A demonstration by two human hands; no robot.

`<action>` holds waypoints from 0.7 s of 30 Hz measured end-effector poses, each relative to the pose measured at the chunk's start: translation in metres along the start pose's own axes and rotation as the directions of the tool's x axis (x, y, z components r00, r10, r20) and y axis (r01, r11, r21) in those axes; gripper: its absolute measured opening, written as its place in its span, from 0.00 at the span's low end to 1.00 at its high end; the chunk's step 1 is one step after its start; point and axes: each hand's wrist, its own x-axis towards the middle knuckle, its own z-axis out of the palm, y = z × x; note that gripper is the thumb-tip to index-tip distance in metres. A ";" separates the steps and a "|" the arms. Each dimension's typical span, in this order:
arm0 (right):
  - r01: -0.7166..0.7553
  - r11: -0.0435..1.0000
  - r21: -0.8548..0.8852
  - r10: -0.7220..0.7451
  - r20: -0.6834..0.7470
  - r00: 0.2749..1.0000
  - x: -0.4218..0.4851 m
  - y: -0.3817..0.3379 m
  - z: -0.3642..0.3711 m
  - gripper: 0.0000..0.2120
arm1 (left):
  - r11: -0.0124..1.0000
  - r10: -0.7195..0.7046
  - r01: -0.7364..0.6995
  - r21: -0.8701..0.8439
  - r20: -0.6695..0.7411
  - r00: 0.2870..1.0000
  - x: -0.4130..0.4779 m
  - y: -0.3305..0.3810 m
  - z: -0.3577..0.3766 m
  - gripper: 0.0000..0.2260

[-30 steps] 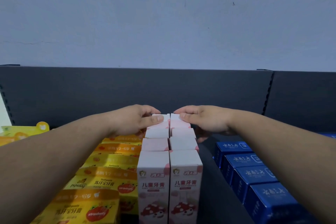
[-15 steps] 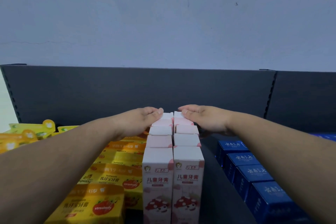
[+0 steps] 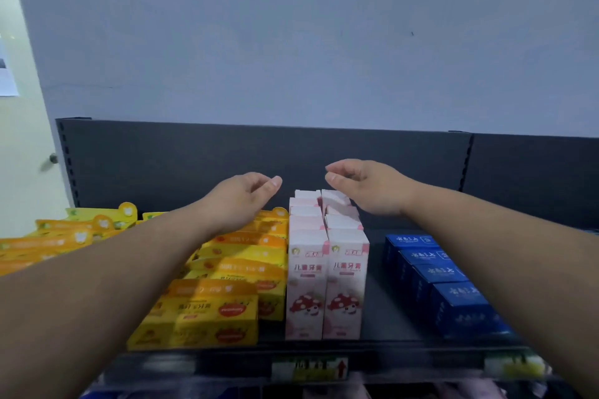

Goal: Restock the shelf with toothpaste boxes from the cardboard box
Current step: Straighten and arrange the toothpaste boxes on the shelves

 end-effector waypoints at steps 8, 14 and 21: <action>0.248 0.947 -0.203 -0.255 -0.008 0.967 -0.040 -0.068 0.003 0.21 | 0.990 -0.010 0.030 0.138 -0.143 0.990 -0.075 -0.011 -0.047 0.22; 0.406 0.897 -0.174 -0.402 0.060 0.914 -0.068 -0.101 0.025 0.21 | 0.981 -0.116 0.154 0.113 -0.291 0.950 -0.138 -0.031 -0.061 0.19; 0.460 0.876 -0.146 -0.451 0.092 0.888 -0.097 -0.112 0.059 0.20 | 0.965 -0.225 0.250 0.074 -0.250 0.942 -0.197 -0.057 -0.037 0.19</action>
